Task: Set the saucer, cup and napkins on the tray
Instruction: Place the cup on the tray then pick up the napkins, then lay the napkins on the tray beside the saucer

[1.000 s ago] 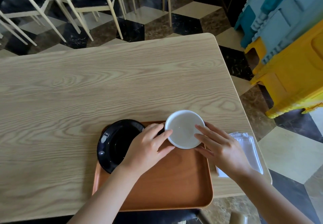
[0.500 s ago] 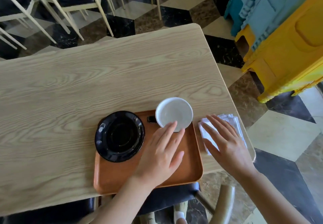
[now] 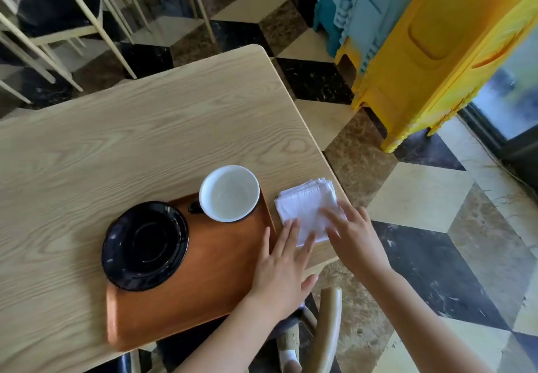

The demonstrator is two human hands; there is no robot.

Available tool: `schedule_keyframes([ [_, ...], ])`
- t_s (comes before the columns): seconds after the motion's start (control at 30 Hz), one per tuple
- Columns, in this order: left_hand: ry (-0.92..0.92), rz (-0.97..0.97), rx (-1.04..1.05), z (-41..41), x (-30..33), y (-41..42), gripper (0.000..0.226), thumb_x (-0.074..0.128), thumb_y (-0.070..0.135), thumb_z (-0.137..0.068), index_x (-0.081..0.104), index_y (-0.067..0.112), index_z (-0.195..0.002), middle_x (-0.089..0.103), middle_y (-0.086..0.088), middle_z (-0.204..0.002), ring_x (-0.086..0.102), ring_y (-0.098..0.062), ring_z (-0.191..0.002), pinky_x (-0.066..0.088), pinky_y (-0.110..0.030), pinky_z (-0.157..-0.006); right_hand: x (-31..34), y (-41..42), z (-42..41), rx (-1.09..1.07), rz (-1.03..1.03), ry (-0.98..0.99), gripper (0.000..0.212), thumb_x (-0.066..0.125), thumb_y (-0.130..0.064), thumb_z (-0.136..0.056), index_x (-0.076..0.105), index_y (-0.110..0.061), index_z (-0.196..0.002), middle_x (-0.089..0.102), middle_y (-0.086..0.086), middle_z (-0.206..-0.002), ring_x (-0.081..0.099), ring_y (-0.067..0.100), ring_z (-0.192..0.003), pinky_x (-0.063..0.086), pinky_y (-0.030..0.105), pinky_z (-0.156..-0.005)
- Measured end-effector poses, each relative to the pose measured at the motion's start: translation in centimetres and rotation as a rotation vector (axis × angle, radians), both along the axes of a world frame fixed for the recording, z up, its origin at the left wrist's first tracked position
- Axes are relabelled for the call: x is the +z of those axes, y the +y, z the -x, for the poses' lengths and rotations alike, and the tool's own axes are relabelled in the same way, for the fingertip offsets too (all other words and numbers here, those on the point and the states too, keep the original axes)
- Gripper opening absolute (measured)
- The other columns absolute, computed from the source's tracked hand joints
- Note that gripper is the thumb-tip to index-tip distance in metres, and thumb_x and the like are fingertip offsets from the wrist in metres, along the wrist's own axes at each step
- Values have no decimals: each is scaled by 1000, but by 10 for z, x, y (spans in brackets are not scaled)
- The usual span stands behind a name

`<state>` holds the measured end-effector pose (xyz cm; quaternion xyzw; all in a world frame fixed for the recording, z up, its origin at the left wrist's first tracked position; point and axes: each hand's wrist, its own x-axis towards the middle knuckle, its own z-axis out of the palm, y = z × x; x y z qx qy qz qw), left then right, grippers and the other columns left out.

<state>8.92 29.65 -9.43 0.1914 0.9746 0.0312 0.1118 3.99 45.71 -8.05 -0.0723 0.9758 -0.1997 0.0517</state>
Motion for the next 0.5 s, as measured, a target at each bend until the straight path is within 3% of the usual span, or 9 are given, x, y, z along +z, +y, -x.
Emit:
schedule_keyframes([
  [0.13,13,-16,6,-1,-2,0,71,27,53,-82,33,16,-142,33,-21,-147,19,-28,-139,20,-54,-105,7,-7,4,-104,122,-44,37,54,7,-79,69,-16,-102,58,23,-119,51,42,-94,45,42,-82],
  [0.2,19,-23,12,-2,-1,-1,69,27,53,-82,37,18,-140,36,-20,-146,27,-29,-138,31,-55,-106,12,-6,7,-161,196,-88,38,50,7,-81,70,-15,-103,59,18,-120,53,38,-102,44,34,-85],
  [0.3,38,-78,24,-5,1,-3,63,32,50,-83,39,21,-138,42,-17,-143,36,-26,-134,41,-50,-100,24,-7,7,-240,256,-189,33,51,0,-85,67,-14,-111,62,10,-120,57,24,-104,37,17,-78],
  [0.37,85,-147,40,-6,3,-7,62,50,44,-81,36,22,-138,45,-14,-142,39,-23,-132,43,-47,-100,33,-10,3,-269,304,-222,32,53,-3,-86,66,-16,-112,63,6,-120,57,20,-103,30,9,-70],
  [0.43,123,-244,65,-8,6,-11,66,62,30,-79,34,21,-139,45,-11,-142,39,-22,-132,41,-45,-101,43,-13,0,-283,371,-243,32,56,-4,-85,66,-18,-111,64,6,-119,57,17,-97,32,10,-68],
  [0.5,192,-332,94,-11,10,-17,56,50,17,-86,33,19,-139,46,-8,-142,38,-19,-133,37,-41,-105,52,-16,-4,-278,449,-255,32,58,-5,-83,67,-21,-109,66,5,-115,57,12,-84,39,14,-65],
])
